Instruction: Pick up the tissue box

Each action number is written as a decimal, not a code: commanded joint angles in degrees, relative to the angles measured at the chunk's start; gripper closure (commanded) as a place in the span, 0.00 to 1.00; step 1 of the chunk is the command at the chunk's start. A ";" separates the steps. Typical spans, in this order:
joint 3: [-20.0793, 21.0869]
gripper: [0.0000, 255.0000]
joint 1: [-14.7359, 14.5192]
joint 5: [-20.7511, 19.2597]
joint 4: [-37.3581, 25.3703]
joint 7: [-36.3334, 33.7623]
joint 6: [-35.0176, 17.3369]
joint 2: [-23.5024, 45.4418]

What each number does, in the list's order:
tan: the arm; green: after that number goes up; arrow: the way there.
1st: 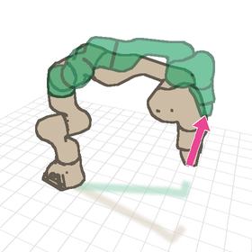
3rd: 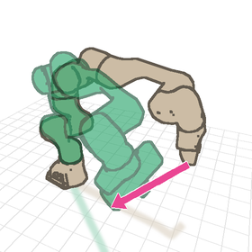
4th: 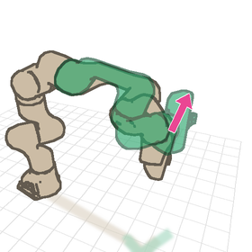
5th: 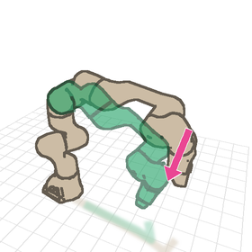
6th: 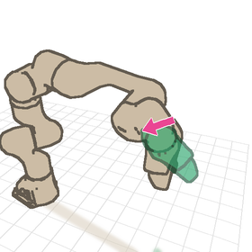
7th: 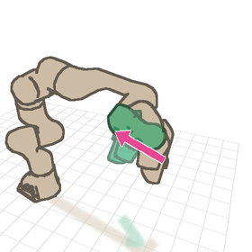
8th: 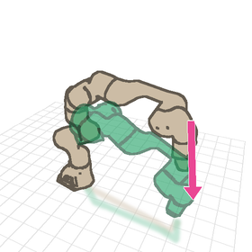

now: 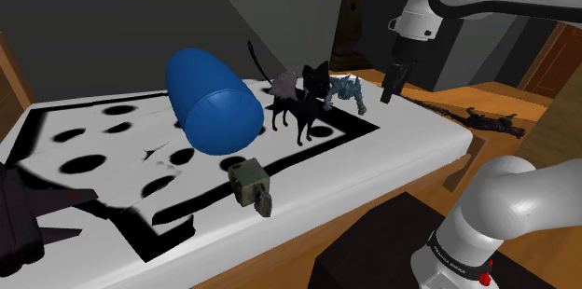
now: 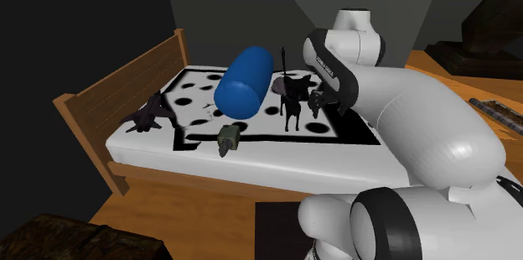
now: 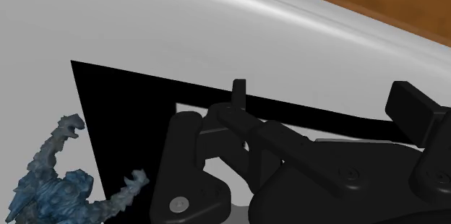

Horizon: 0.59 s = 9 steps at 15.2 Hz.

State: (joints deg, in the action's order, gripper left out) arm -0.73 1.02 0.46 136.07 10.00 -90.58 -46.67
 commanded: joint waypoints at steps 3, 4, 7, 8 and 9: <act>2.42 0.00 -0.87 1.73 0.63 -2.64 -0.90 1.04; 3.63 0.00 -1.32 2.59 0.85 -3.95 -1.38 1.66; 7.24 0.00 -2.63 5.13 1.13 -7.85 -2.95 3.97; 8.44 0.00 -3.05 5.95 1.10 -9.13 -3.52 4.88; 9.63 0.00 -3.46 6.75 1.01 -10.40 -4.10 5.86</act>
State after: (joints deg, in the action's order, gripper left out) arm 7.61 -2.02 6.32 137.20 1.03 -93.79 -42.15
